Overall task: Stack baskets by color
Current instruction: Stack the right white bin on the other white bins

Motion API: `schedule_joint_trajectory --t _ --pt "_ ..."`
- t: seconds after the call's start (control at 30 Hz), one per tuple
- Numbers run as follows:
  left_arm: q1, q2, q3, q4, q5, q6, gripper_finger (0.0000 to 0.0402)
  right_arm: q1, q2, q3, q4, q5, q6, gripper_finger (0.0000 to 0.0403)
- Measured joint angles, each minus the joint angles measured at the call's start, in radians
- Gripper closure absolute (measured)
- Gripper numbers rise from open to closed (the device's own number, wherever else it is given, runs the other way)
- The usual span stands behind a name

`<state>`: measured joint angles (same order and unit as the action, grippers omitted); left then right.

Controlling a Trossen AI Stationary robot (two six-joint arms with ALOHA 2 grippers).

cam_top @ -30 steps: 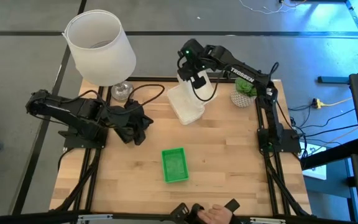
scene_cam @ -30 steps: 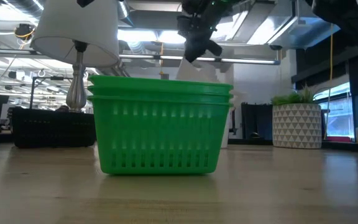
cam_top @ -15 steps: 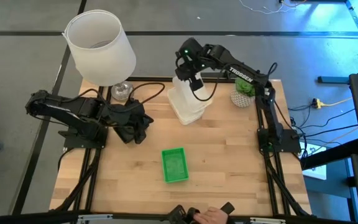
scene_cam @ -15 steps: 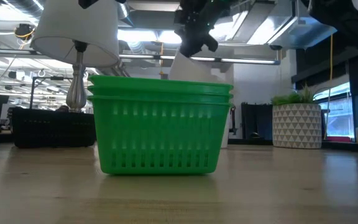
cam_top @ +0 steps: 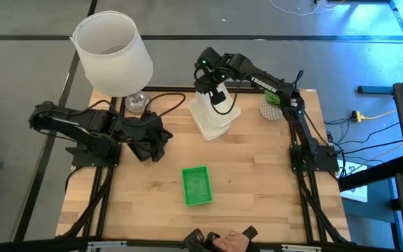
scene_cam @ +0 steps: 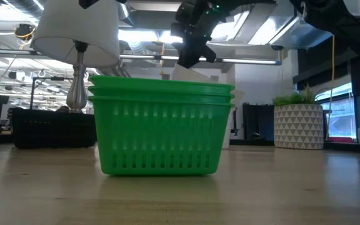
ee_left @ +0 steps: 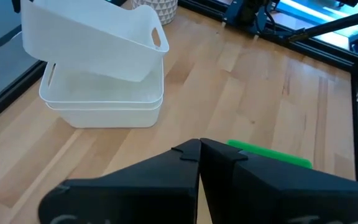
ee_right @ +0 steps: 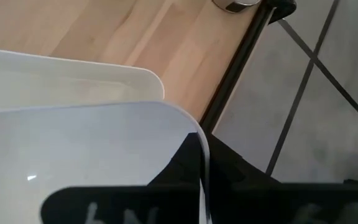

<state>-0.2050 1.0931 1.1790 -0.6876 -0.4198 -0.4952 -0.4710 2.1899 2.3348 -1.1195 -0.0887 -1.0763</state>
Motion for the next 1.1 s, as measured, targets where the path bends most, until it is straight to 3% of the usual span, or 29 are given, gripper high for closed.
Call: schedule_joint_trajectory --t 0.7,1.1 --pt "0.000 0.000 0.000 -0.010 0.020 0.001 0.0402 0.023 0.002 0.003 -0.011 0.008 0.100 0.0400" --pt "0.000 0.000 0.000 -0.010 0.021 0.000 0.0402 0.027 0.002 0.003 -0.023 0.007 0.110 0.0320"
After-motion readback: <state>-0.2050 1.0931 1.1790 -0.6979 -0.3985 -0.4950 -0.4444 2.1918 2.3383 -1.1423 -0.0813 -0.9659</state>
